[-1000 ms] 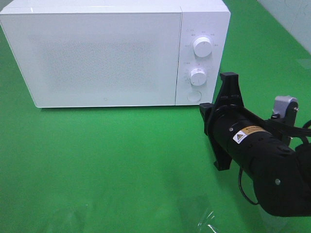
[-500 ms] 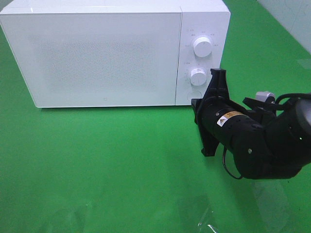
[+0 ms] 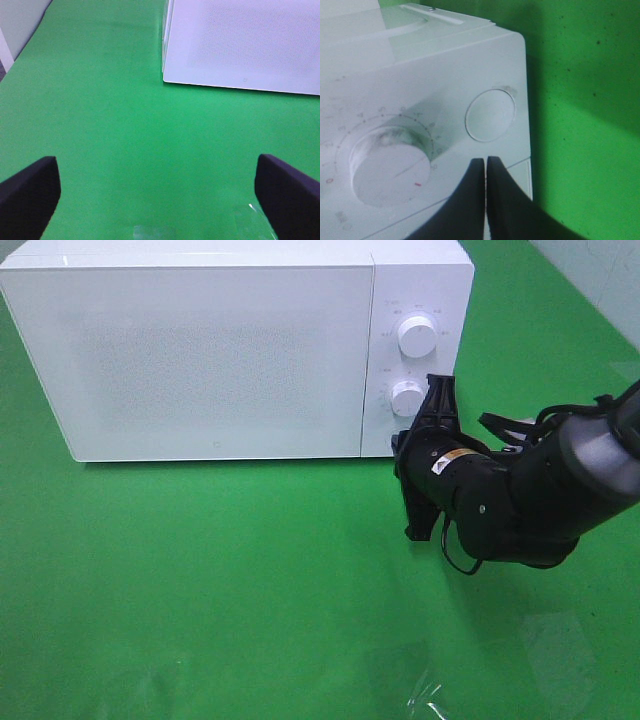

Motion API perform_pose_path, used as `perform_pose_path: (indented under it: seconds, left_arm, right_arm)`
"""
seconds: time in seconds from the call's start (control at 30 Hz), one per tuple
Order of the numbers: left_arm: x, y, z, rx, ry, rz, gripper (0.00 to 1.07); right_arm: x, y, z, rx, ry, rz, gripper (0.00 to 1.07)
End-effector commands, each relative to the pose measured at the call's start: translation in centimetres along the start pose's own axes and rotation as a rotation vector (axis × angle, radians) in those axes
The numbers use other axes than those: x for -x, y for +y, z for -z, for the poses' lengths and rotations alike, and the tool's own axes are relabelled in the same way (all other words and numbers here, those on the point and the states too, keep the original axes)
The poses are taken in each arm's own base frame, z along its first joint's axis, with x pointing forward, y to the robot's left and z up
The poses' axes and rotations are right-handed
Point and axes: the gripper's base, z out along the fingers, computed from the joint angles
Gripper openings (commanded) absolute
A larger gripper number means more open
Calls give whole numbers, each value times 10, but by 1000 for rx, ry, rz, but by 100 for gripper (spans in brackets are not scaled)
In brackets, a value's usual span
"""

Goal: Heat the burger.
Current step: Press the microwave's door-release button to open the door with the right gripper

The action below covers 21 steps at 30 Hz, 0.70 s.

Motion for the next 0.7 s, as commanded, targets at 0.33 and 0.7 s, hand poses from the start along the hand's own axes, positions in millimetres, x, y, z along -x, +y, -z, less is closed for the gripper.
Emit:
perform_pose_path:
  seconds: [0.33,0.7]
  left_arm:
    - [-1,0,0,0,-1,4,98]
    - [-1,0,0,0,-1,4,98]
  right_arm:
    - [0,-6,-29,3,-39,27,0]
    - [3,-3,-33,93,-88,33,0]
